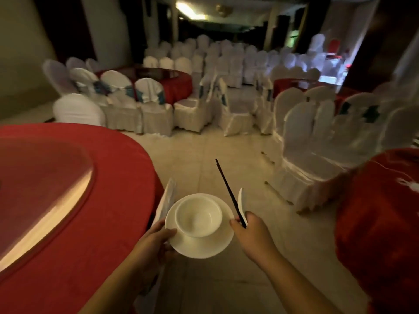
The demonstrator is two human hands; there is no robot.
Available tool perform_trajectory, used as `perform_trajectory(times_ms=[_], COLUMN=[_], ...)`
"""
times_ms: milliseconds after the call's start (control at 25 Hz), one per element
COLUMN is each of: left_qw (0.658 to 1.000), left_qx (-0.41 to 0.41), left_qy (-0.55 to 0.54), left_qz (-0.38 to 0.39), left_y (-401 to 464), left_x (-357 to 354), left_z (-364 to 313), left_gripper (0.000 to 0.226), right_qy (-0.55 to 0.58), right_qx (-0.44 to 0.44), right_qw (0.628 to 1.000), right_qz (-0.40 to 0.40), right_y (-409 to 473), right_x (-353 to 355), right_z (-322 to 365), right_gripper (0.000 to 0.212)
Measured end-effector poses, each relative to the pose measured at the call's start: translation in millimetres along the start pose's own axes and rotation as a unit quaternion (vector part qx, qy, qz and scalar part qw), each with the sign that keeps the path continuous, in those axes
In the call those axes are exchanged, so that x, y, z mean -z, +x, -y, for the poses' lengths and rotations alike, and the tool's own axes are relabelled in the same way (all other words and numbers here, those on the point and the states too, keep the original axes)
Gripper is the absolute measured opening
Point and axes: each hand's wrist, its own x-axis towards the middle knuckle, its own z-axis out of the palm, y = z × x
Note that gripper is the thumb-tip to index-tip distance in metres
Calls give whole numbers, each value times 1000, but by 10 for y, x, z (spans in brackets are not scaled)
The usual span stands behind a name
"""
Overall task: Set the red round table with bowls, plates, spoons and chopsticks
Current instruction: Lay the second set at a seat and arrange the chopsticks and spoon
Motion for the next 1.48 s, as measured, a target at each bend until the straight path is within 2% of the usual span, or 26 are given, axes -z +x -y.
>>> perform_trajectory(times_ms=[200,320,720,880,1040,1480], left_qw=[995,985,928,892,851,735], left_qx=[-36,-68,-140,-144,-129,-67], left_qy=[-50,-88,-176,-206,-223,-261], left_qz=[-81,-129,-298,-376,-457,-623], left_y=[447,648,1340,1469,1515,1830], left_x=[-118,41,1202,1560,1820,1997], left_z=[-382,-541,-829,-863,-769,-273], left_gripper=[34,34,41,41,41,44], right_qy=[-20,-18,-58,-114,-170,-233], right_qx=[78,117,201,238,286,339], right_qw=[992,981,918,886,835,709], right_qz=[97,154,336,382,439,573], right_y=[1158,1658,2980,3265,3366,3525], right_x=[-27,-311,-2133,-2833,-3513,-4726], right_z=[402,627,1429,1692,1810,1557], right_gripper=[11,11,17,12,16,16])
